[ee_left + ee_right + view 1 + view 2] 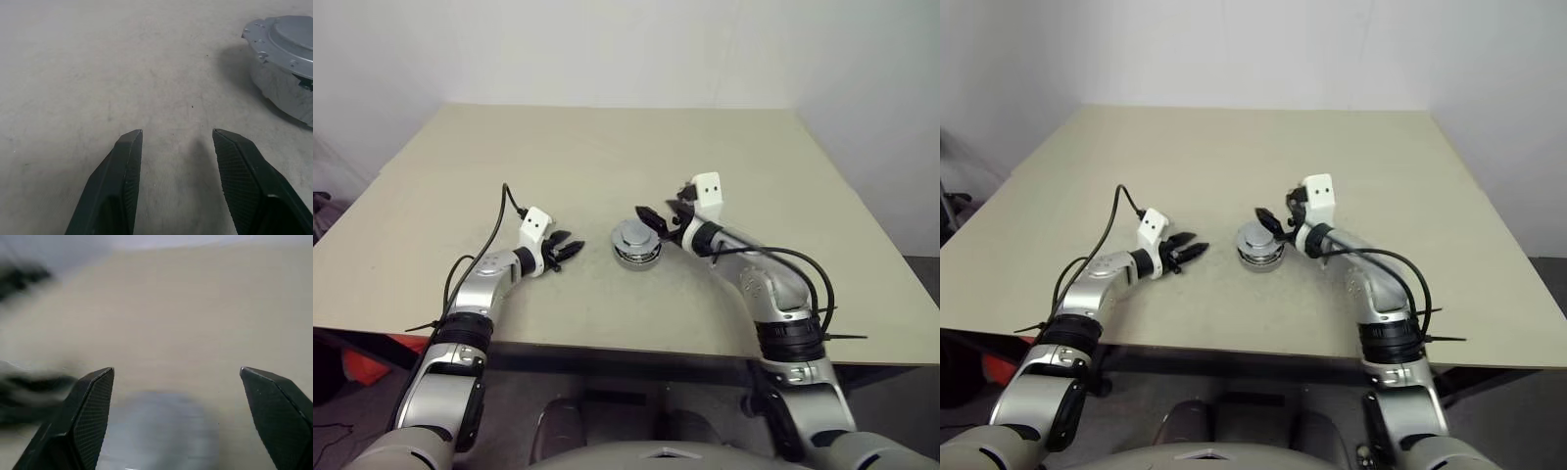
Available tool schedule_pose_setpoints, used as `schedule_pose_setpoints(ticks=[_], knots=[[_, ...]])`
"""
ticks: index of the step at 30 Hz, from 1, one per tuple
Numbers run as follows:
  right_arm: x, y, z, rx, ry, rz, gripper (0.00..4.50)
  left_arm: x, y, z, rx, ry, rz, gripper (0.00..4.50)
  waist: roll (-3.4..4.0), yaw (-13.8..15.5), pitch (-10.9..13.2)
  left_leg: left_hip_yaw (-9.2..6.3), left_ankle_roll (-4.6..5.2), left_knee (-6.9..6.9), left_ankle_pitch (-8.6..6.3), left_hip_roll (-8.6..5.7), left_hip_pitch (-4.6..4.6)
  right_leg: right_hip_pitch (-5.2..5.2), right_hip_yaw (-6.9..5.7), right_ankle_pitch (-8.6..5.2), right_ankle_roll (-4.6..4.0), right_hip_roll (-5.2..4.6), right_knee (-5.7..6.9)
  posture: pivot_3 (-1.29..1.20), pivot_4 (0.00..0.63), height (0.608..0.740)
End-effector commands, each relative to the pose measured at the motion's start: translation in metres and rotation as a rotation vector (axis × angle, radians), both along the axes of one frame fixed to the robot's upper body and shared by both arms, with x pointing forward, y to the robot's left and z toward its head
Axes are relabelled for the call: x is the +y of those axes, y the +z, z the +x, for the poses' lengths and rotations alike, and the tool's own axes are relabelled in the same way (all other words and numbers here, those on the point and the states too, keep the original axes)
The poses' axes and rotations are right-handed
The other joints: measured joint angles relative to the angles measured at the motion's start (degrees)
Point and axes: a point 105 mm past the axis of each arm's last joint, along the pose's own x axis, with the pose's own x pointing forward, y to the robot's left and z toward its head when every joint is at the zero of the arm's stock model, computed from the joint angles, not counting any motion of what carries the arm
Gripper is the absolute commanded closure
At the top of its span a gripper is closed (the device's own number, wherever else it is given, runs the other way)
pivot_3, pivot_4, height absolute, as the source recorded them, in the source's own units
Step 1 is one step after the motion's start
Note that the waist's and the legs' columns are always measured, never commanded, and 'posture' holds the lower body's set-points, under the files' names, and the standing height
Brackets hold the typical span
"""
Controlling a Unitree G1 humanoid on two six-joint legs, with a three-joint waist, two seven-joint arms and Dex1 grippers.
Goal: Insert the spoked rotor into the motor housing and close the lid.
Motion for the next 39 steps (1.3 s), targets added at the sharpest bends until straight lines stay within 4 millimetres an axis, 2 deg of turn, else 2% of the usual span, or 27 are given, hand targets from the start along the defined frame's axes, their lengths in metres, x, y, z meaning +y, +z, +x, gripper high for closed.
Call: schedule_pose_setpoints(ticks=[1, 4, 5, 14, 39], knots=[[0.018, 0.018, -0.004, -0.123, 0.103, 0.003, 0.28, -0.004, 0.016, 0.007, -0.052, -0.004, -0.019, 2.07, 0.00, -0.25, 0.00, 0.00, 0.00, 0.00, 0.00, 0.01, 0.00, 0.00, 0.00, -0.01, 0.00, 0.01, 0.02, 0.00, 0.000, 0.740], [0.024, 0.018, -0.007, -0.118, 0.147, 0.016, 0.28, -0.005, 0.016, 0.007, -0.052, -0.002, -0.021, 2.07, -0.01, -0.36, 0.00, 0.01, 0.02, 0.01, -0.01, 0.01, -0.03, 0.00, 0.01, 0.03, -0.07, 0.02, 0.03, 0.00, 0.000, 0.740], [0.026, 0.016, -0.007, -0.108, 0.154, 0.020, 0.28, -0.005, 0.015, 0.007, -0.052, -0.001, -0.021, 2.07, -0.01, -0.34, 0.00, 0.01, 0.04, 0.06, -0.02, 0.01, -0.02, 0.00, 0.01, 0.18, -0.33, 0.02, 0.03, 0.00, 0.000, 0.740], [0.030, -0.009, -0.001, -0.033, 0.159, -0.007, 0.28, -0.003, 0.013, 0.005, -0.051, 0.011, -0.027, 2.07, -0.01, -0.36, 0.00, 0.01, 0.52, 0.69, -0.31, 0.05, -0.08, 0.12, 0.01, 0.22, -0.39, 0.00, 0.09, 0.00, 0.000, 0.740], [0.027, -0.003, 0.001, -0.031, 0.142, 0.023, 0.28, 0.000, 0.013, 0.004, -0.054, 0.019, -0.021, 2.07, -0.01, -0.37, 0.00, 0.01, 0.62, 0.82, -0.37, 0.06, -0.06, 0.18, 0.02, 0.24, -0.37, -0.01, 0.11, 0.00, 0.000, 0.740]])
